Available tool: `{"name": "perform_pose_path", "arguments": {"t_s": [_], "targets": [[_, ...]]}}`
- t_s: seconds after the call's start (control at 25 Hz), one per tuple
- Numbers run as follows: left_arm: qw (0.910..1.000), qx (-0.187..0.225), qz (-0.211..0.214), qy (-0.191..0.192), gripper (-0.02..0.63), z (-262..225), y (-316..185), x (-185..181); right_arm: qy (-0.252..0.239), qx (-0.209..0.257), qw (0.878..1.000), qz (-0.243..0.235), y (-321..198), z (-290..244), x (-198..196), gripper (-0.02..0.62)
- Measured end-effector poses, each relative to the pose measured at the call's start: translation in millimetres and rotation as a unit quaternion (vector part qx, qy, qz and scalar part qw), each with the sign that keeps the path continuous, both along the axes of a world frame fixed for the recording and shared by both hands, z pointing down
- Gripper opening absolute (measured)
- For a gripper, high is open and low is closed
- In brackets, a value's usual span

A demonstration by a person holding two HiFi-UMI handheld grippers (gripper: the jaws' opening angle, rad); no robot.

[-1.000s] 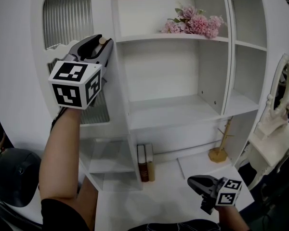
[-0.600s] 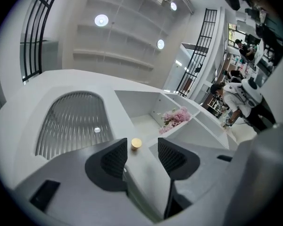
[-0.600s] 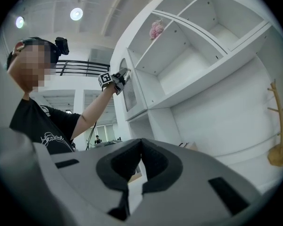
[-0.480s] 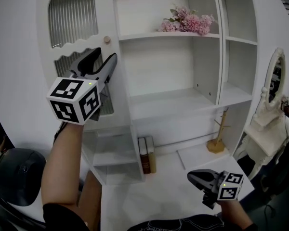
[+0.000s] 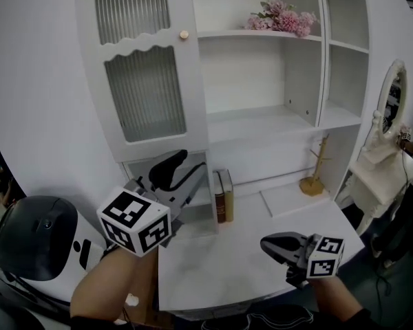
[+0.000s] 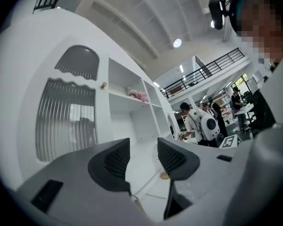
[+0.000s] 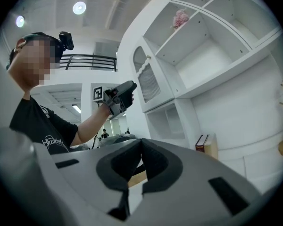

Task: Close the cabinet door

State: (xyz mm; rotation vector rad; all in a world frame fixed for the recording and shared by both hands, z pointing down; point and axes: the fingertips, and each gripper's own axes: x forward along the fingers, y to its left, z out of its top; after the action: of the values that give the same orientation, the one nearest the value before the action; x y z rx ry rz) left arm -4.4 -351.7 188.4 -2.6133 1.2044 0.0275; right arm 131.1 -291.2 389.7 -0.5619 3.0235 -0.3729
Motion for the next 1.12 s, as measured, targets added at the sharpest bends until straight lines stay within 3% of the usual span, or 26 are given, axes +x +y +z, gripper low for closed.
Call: {"name": "perform_pose_path", "arguments": {"t_s": [0.28, 0.6, 0.76, 1.0, 1.12], "targets": [[0.9895, -0.115, 0.075, 0.045, 0.178, 115, 95, 9, 0.004, -0.017, 1.000, -0.016, 58, 17, -31, 0.005], [0.9666, -0.219, 0.101, 0.086, 0.059, 214, 162, 23, 0.016, -0.029, 0.999, -0.012, 101, 34, -42, 0.005], [0.9610, -0.234, 0.098, 0.110, 0.005, 233, 179, 26, 0.008, -0.033, 0.999, -0.012, 115, 41, -47, 0.005], [0.9698, -0.213, 0.071, 0.095, 0.005, 247, 194, 28, 0.000, -0.046, 0.999, -0.007, 126, 57, -48, 0.005], [0.9680, -0.218, 0.066, 0.105, 0.005, 254, 198, 26, -0.002, -0.048, 0.999, -0.003, 128, 61, -48, 0.005]]}}
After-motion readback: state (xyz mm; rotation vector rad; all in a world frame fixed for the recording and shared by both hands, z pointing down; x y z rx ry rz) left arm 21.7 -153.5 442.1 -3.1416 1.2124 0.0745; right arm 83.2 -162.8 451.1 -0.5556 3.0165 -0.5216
